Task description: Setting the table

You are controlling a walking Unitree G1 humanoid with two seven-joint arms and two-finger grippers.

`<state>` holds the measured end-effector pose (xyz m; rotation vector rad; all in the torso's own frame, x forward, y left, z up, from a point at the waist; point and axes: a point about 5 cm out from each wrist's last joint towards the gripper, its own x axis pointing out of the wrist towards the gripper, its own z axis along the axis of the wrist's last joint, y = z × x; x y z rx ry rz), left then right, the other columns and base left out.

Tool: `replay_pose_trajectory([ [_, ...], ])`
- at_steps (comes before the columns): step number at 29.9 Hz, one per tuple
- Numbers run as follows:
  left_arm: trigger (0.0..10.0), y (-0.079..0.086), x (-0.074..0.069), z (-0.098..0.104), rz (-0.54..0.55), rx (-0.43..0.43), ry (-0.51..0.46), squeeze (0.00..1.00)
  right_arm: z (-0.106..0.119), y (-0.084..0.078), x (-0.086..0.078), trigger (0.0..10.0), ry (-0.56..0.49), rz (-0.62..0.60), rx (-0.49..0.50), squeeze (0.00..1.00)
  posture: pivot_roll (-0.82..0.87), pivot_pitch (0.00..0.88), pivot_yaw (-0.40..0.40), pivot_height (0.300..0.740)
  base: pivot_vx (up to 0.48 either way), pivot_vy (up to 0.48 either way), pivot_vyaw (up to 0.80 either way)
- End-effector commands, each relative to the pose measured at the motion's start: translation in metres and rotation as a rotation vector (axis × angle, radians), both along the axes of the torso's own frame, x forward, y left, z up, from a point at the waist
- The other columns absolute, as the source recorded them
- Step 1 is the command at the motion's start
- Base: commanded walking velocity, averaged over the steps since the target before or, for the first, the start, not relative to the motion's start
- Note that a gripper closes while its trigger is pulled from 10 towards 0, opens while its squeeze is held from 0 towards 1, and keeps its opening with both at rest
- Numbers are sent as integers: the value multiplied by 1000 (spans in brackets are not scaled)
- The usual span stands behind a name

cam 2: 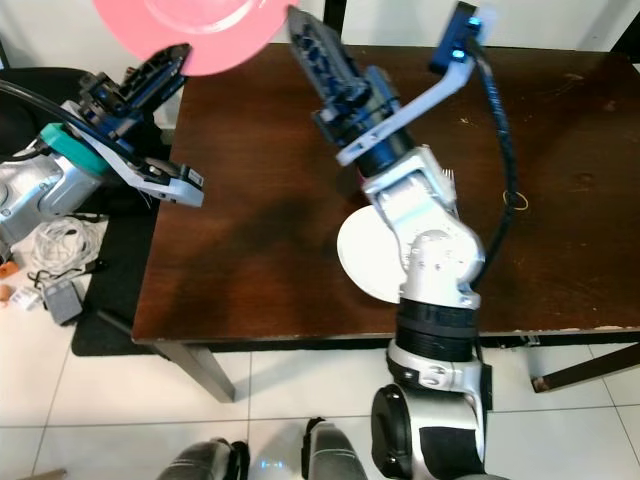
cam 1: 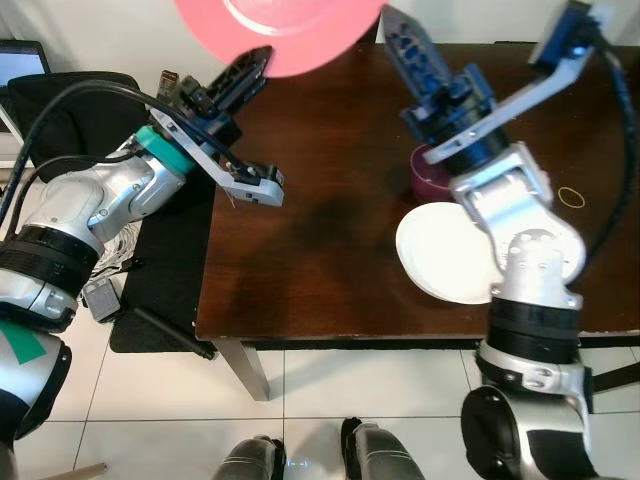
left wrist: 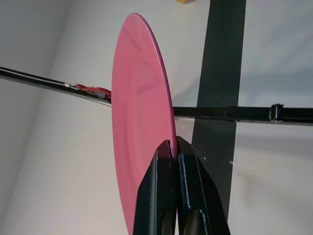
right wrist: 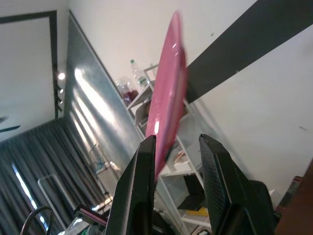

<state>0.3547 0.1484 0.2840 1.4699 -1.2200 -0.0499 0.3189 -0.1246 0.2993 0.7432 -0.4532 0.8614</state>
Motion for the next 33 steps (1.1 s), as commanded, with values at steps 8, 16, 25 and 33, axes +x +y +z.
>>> replay_pose_trajectory([
  [8, 10000, -5, -3, 0, -30, -2, -1, 0, -2, 4, -5, 10000, -10, 29, 12, 0, 52, 26, 33, 740, 0, 0, 0],
  [16, 10000, -30, -10, -14, -140, 6, 40, 0, 0, 22, -3, 10000, -4, 100, 21, 0, 56, 29, 22, 740, 0, 0, 0],
  [25, 10000, -42, -17, -23, -202, 18, 72, 0, 1, 27, -1, 10000, 1, 125, 35, 0, 55, 30, 23, 740, 0, 0, 0],
  [33, 10000, -52, -31, -34, -293, 52, 96, 0, -9, 21, 17, 10000, 116, 7, 47, 0, 58, 36, 22, 740, 0, 0, 0],
])
